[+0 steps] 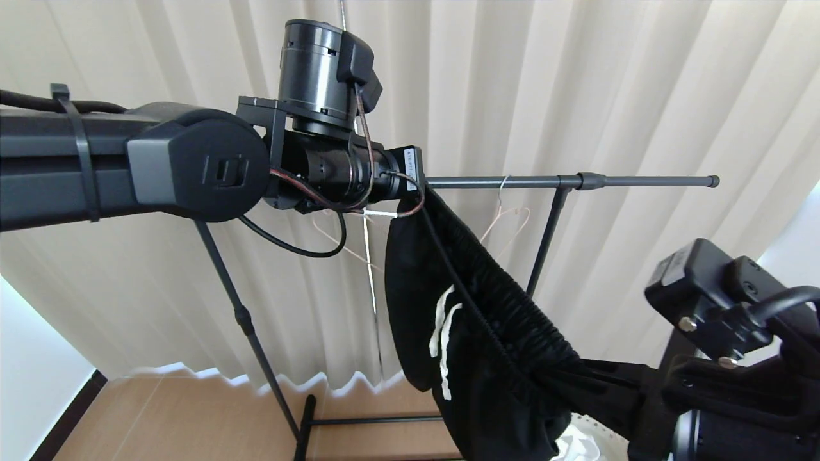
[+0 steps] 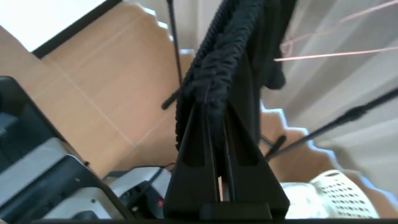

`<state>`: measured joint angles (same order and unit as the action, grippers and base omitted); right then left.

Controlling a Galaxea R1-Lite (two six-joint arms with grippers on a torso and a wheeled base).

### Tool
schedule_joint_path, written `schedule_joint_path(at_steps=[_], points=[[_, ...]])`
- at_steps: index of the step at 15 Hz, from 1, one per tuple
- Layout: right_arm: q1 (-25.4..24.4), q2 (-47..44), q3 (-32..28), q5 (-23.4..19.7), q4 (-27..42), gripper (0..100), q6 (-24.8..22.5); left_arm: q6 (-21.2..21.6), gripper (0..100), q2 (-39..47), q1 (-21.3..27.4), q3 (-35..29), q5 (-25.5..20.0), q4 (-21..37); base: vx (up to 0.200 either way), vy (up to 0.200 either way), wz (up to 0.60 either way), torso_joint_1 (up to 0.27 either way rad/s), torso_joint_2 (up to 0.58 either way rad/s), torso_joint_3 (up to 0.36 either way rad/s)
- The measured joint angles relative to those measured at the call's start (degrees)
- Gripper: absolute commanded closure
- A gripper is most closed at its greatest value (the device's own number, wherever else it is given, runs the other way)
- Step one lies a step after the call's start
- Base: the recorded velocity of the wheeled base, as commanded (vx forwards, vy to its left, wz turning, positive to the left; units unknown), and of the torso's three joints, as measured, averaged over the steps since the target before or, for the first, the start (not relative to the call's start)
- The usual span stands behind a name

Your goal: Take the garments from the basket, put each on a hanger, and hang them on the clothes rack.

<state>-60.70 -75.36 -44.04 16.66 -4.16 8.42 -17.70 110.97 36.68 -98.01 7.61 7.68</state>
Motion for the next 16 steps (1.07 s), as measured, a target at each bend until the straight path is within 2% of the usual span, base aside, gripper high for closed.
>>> schedule_joint_path(at_steps=[3, 6, 8, 11, 13, 16], points=[[-3.7, -6.4, -5.2, 0.3, -0.1, 100, 3.9, -0.5, 100, 1.0, -0.2, -0.4, 0.0, 0.0, 0.000, 0.000, 0.00, 0.000, 0.00, 0.000], [-5.8, -10.4, -8.4, 1.0, -0.1, 100, 5.6, -0.6, 100, 1.2, -0.2, -0.5, 0.0, 0.0, 0.000, 0.000, 0.00, 0.000, 0.00, 0.000], [-6.1, -11.6, -8.4, 1.0, -0.1, 100, 5.8, -0.8, 100, 1.3, -0.3, -0.5, 0.0, 0.0, 0.000, 0.000, 0.00, 0.000, 0.00, 0.000], [-6.1, -11.2, -6.6, 3.9, 0.7, 100, 5.5, -0.8, 100, 0.9, -0.8, 0.2, 0.2, 0.9, 0.000, 0.000, 0.00, 0.000, 0.00, 0.000], [-4.0, -9.5, -4.5, 4.8, 2.5, 100, 4.2, -0.6, 100, -0.5, -1.3, 1.3, 0.5, 2.9, 0.000, 0.000, 0.00, 0.000, 0.00, 0.000], [3.7, -7.1, -3.8, 6.5, 6.2, 100, 1.3, 1.5, 100, -4.9, -1.6, 4.9, 0.7, 8.0, 0.000, 0.000, 0.00, 0.000, 0.00, 0.000]])
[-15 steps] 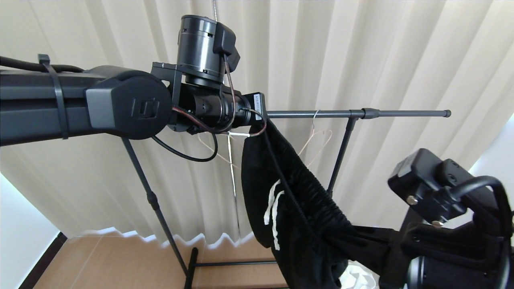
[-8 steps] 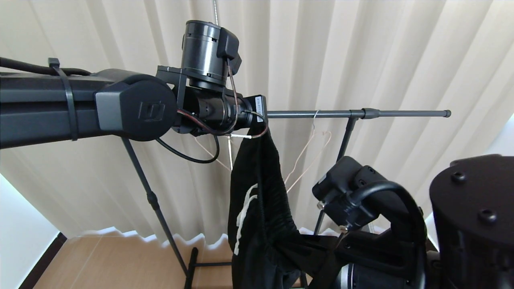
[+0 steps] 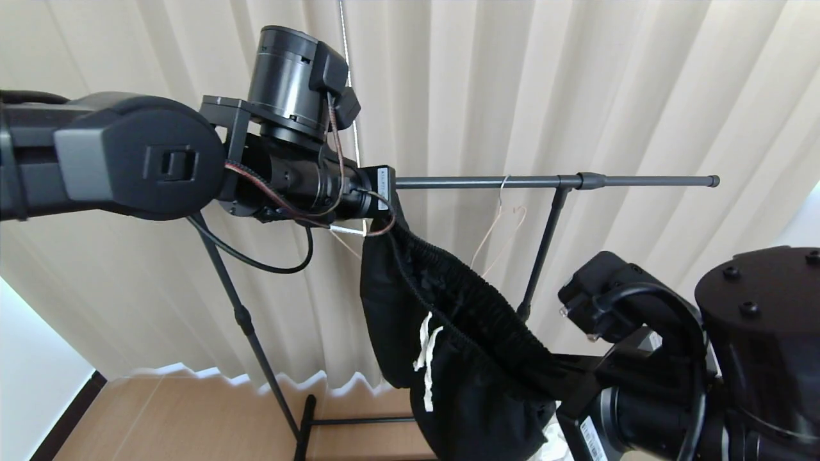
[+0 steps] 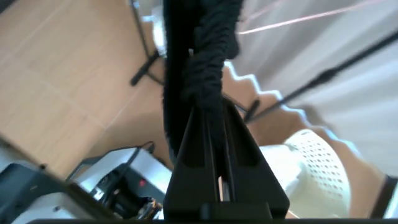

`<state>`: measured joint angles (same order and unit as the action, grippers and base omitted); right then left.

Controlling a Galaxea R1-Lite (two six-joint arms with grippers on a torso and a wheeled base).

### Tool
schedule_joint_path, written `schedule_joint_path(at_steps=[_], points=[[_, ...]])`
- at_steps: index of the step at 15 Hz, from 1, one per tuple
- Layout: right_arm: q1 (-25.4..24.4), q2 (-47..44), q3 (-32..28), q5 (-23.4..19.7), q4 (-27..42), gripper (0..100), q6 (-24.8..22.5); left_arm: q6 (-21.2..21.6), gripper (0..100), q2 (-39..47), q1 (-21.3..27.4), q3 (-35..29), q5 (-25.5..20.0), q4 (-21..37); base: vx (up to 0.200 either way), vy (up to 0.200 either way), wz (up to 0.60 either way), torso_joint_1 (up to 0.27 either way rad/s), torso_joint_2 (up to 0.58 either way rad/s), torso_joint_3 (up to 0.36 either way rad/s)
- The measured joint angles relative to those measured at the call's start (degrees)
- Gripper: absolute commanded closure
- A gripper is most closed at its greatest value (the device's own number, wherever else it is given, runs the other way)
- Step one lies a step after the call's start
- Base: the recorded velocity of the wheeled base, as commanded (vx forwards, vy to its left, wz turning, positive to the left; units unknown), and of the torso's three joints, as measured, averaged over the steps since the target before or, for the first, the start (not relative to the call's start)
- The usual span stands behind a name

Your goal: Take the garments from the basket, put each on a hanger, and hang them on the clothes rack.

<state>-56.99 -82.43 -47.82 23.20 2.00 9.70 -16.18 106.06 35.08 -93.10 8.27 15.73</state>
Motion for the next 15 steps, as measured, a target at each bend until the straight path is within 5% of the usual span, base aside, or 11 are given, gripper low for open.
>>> schedule_joint_path(at_steps=[3, 7, 10, 15], points=[[6.7, -2.3, -4.1, 3.7, 0.1, 100, -0.1, 5.1, 100, -5.3, -0.2, 8.2, 0.9, 0.7, 0.000, 0.000, 0.00, 0.000, 0.00, 0.000], [13.1, -11.0, -17.1, 6.4, 0.1, 100, 0.2, 7.2, 100, -12.5, 2.9, 20.5, 1.4, 0.6, 0.000, 0.000, 0.00, 0.000, 0.00, 0.000], [15.8, -18.6, -27.4, 6.7, 0.4, 100, 0.3, 8.6, 100, -16.4, 6.8, 29.4, 1.2, 0.1, 0.000, 0.000, 0.00, 0.000, 0.00, 0.000], [16.6, -29.0, -41.0, 6.7, 0.5, 100, 0.8, 6.9, 100, -17.9, 16.3, 35.6, 0.7, -1.8, 0.000, 0.000, 0.00, 0.000, 0.00, 0.000]])
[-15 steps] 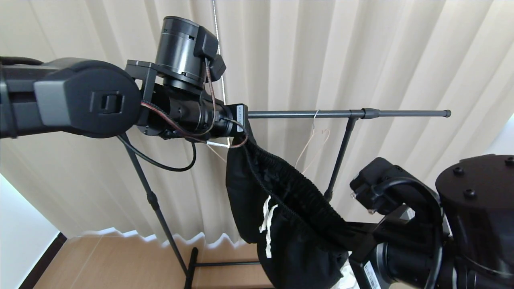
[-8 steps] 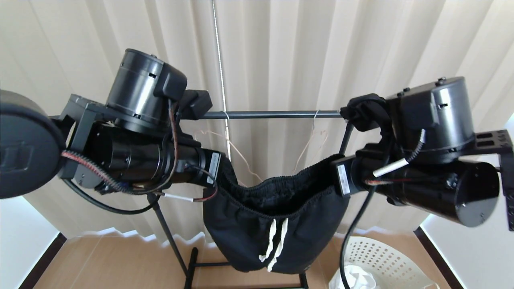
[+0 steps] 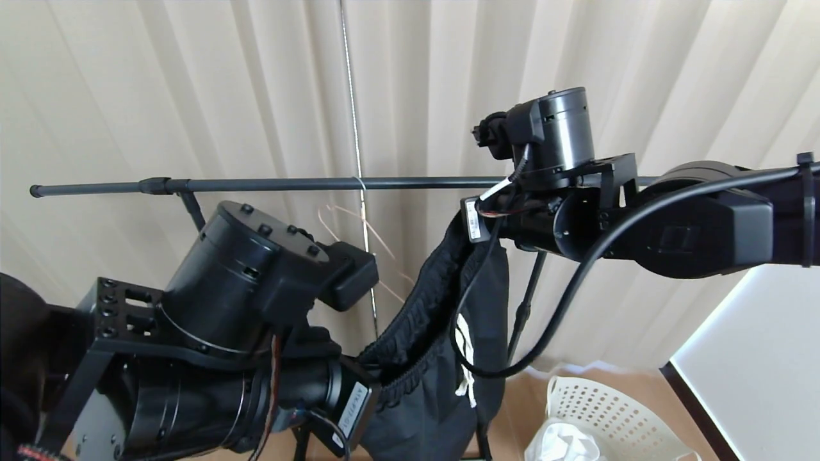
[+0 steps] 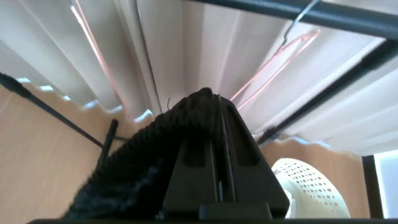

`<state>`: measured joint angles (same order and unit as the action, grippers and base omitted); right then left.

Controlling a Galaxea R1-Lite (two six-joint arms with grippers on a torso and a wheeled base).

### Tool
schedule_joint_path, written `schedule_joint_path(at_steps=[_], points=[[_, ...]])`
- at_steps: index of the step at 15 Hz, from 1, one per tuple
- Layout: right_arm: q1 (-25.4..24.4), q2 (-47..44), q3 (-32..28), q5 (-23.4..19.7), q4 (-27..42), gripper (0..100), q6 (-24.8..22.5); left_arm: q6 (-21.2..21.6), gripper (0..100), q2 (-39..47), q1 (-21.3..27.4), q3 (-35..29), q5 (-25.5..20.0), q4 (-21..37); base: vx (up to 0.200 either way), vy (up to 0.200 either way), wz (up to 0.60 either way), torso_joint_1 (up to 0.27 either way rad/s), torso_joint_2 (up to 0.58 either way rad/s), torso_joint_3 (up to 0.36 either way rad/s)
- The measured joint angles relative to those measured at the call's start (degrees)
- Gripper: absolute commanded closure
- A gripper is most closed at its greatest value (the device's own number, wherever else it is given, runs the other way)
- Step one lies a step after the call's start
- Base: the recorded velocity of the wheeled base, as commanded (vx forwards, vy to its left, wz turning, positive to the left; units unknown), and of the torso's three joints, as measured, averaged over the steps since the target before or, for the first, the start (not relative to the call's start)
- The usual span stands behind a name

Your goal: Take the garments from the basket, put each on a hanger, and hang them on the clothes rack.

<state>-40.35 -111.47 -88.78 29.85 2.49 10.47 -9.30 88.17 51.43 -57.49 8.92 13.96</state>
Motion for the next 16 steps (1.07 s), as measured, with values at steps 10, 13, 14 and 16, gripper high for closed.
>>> schedule_joint_path(at_steps=[10, 13, 14, 16], points=[[-0.2, -3.5, -2.8, 0.1, 1.0, 100, 5.6, -11.1, 100, 3.4, 7.9, 1.1, 1.6, -7.0, 0.000, 0.000, 0.00, 0.000, 0.00, 0.000], [0.6, 1.2, 3.3, 0.4, 1.0, 100, 6.1, -11.0, 100, 1.5, 3.0, 2.9, 2.5, -7.0, 0.000, 0.000, 0.00, 0.000, 0.00, 0.000], [1.1, 2.9, 5.4, 0.5, 1.0, 100, 6.1, -10.9, 100, 1.0, 0.7, 3.2, 2.6, -7.1, 0.000, 0.000, 0.00, 0.000, 0.00, 0.000], [1.9, 6.9, 10.0, 0.8, 1.1, 100, 6.0, -10.7, 100, 0.4, -4.4, 3.0, 2.6, -7.4, 0.000, 0.000, 0.00, 0.000, 0.00, 0.000]])
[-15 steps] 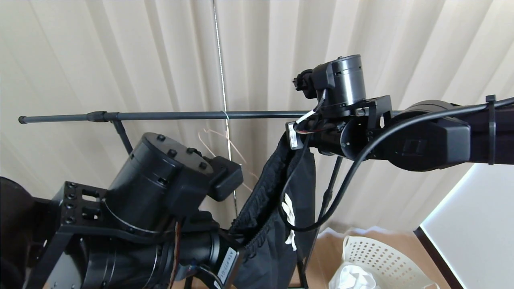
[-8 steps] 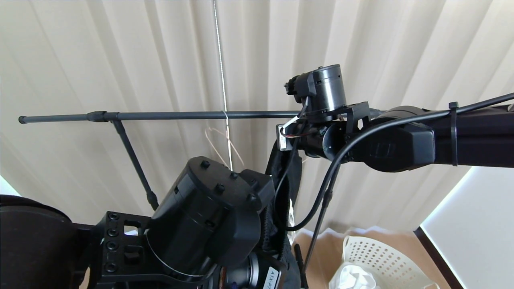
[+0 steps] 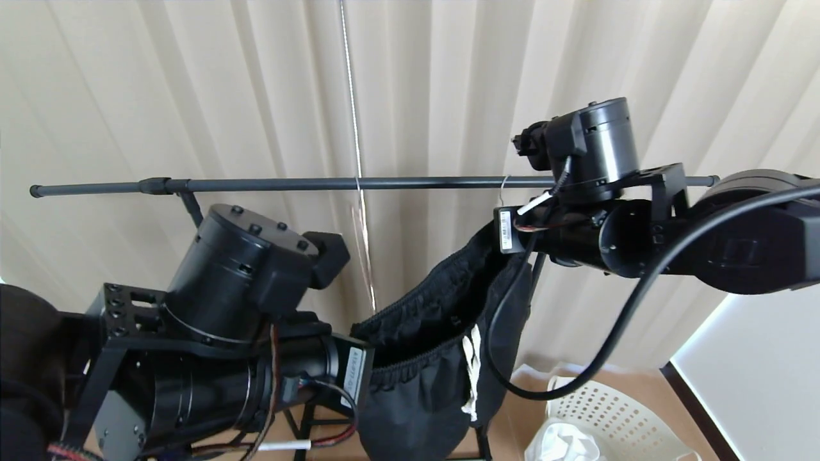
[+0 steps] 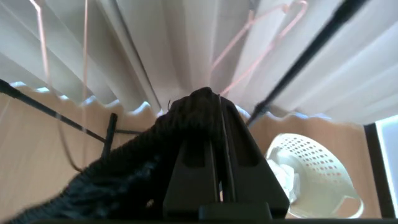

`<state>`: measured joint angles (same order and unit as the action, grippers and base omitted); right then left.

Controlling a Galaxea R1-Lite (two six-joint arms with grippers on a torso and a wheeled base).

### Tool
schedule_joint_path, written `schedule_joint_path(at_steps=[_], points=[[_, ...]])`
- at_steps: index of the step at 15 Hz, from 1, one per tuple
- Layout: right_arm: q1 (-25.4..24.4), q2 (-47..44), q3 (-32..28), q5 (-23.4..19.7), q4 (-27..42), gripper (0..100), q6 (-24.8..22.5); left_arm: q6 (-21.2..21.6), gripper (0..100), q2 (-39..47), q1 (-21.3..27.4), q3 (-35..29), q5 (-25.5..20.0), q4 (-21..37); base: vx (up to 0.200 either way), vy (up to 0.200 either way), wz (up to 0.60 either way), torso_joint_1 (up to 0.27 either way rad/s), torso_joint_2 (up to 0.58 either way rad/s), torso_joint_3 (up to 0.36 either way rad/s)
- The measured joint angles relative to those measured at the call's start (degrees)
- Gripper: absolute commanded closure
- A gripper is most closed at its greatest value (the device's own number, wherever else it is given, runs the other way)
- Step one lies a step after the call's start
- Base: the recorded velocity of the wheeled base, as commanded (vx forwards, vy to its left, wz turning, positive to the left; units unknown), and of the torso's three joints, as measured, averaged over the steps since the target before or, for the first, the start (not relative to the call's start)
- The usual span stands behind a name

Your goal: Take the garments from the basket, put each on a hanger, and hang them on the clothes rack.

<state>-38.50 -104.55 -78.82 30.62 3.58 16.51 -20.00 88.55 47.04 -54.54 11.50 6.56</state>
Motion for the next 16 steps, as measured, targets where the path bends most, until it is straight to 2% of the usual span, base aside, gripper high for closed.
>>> schedule_joint_path(at_steps=[5, 10, 11, 16], points=[[0.1, 8.4, 11.4, 1.7, -0.4, 100, -0.1, -0.2, 100, 3.2, -9.1, -5.8, 0.1, -2.8, 0.000, 0.000, 0.00, 0.000, 0.00, 0.000], [-3.6, 12.5, 19.3, 4.1, -0.4, 100, 0.0, -0.3, 100, 8.0, -10.2, -13.5, 0.2, -2.9, 0.000, 0.000, 0.00, 0.000, 0.00, 0.000], [-4.3, 13.0, 20.5, 4.3, -0.6, 0, 0.1, -0.3, 100, 8.9, -10.2, -14.7, 0.2, -2.8, 0.000, 0.000, 0.00, 0.000, 0.00, 0.000], [-5.0, 14.8, 25.5, 4.3, -0.5, 0, 0.0, -0.3, 100, 11.7, -9.1, -20.2, 0.6, -2.7, 0.000, 0.000, 0.00, 0.000, 0.00, 0.000]])
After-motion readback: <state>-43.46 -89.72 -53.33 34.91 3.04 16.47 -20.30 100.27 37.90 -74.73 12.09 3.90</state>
